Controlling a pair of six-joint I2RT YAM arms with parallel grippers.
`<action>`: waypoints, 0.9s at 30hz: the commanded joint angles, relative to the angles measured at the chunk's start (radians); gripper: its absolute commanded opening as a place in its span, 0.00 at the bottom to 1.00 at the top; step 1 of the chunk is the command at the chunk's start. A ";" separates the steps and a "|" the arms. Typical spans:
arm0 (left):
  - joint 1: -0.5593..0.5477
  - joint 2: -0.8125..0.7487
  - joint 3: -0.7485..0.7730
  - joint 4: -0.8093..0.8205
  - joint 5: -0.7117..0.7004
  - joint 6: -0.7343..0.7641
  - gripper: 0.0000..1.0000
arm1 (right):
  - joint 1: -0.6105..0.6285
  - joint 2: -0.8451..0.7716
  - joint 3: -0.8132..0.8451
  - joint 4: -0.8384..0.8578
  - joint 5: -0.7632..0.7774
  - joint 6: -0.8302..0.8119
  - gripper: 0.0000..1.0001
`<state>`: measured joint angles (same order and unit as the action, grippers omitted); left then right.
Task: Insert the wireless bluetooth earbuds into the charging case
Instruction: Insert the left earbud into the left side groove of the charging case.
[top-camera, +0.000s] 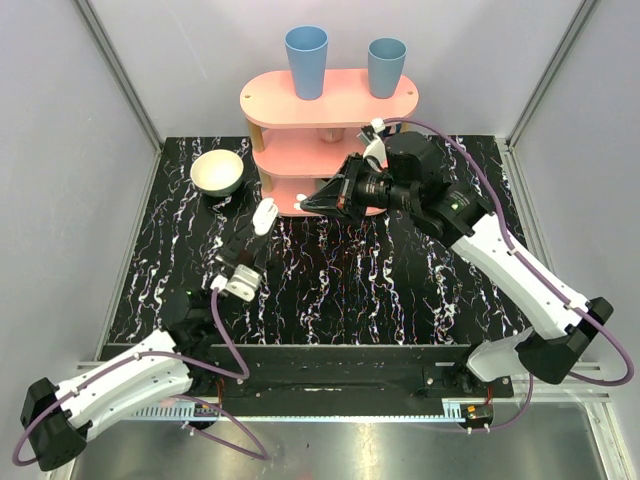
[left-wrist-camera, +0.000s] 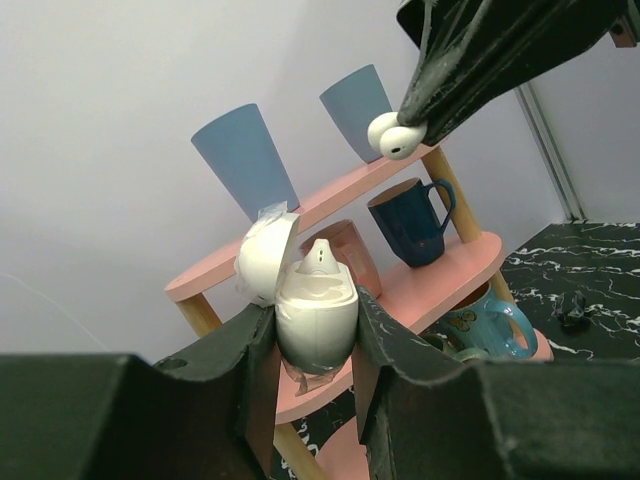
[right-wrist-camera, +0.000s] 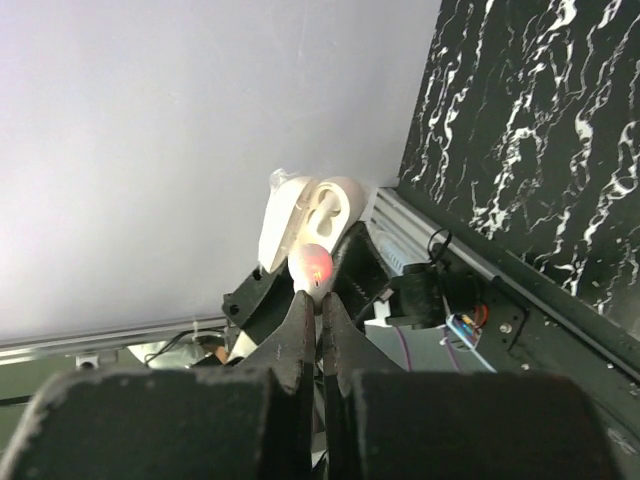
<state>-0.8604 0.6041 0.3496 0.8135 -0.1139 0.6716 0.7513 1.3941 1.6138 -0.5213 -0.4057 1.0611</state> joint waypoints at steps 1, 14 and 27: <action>0.004 0.045 -0.009 0.133 0.023 0.031 0.00 | -0.007 0.037 0.060 -0.006 -0.082 0.094 0.00; 0.004 0.160 -0.023 0.289 0.030 0.088 0.00 | -0.007 0.086 0.057 -0.005 -0.128 0.166 0.00; 0.003 0.230 -0.028 0.377 0.026 0.135 0.00 | -0.006 0.111 0.026 -0.009 -0.165 0.207 0.00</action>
<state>-0.8604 0.8242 0.3222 1.0798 -0.1051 0.7864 0.7506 1.5002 1.6379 -0.5255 -0.5255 1.2453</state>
